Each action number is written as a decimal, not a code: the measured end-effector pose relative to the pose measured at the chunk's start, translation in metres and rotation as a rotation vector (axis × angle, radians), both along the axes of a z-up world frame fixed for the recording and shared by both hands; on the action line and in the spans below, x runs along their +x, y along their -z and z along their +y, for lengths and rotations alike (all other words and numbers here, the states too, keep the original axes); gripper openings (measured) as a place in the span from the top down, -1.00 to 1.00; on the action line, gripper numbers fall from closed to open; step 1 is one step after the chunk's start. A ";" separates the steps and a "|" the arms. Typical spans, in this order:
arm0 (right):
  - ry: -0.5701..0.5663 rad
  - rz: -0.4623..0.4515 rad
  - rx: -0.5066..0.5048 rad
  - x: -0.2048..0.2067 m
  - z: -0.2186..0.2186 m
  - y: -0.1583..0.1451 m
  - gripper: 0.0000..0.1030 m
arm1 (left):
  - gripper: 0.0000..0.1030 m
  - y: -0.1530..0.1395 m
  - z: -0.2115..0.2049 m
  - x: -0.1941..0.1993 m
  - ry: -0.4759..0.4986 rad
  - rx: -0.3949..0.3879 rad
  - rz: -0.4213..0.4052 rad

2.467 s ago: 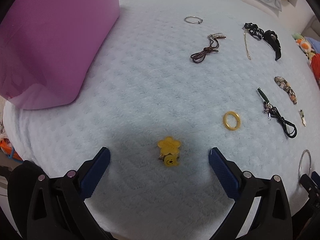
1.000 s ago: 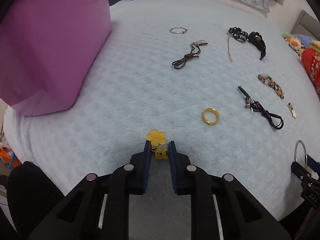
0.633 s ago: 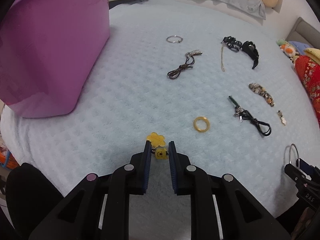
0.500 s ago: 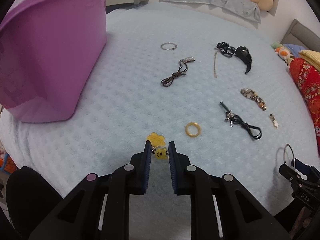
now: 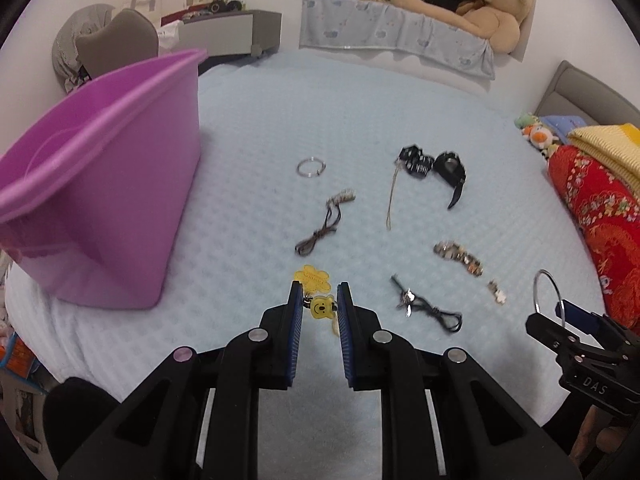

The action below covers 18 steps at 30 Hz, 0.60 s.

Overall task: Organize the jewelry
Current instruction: 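Carry both items over the pink tub and open both tools to drop them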

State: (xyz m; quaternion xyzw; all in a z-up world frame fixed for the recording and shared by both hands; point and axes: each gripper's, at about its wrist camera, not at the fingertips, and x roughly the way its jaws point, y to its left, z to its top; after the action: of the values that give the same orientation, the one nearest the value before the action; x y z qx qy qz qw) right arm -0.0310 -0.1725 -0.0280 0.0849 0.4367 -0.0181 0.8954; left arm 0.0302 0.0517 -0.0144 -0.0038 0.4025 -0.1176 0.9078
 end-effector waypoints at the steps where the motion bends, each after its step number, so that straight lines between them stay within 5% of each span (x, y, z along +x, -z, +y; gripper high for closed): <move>1: -0.016 -0.018 0.002 0.007 0.006 -0.010 -0.37 | 0.67 -0.008 0.002 0.002 -0.001 -0.008 -0.011; 11: -0.206 -0.161 0.050 0.085 0.082 -0.084 -0.37 | 0.67 -0.085 0.048 0.031 -0.066 -0.049 -0.123; 18: -0.397 -0.222 0.085 0.151 0.174 -0.124 -0.37 | 0.67 -0.114 0.129 0.063 -0.238 -0.025 -0.152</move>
State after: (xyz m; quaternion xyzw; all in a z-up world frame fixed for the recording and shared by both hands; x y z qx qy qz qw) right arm 0.1197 0.0014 0.0957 0.0364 0.3440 0.1860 0.9196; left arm 0.0929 0.1807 0.0998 -0.0537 0.3276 -0.0138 0.9432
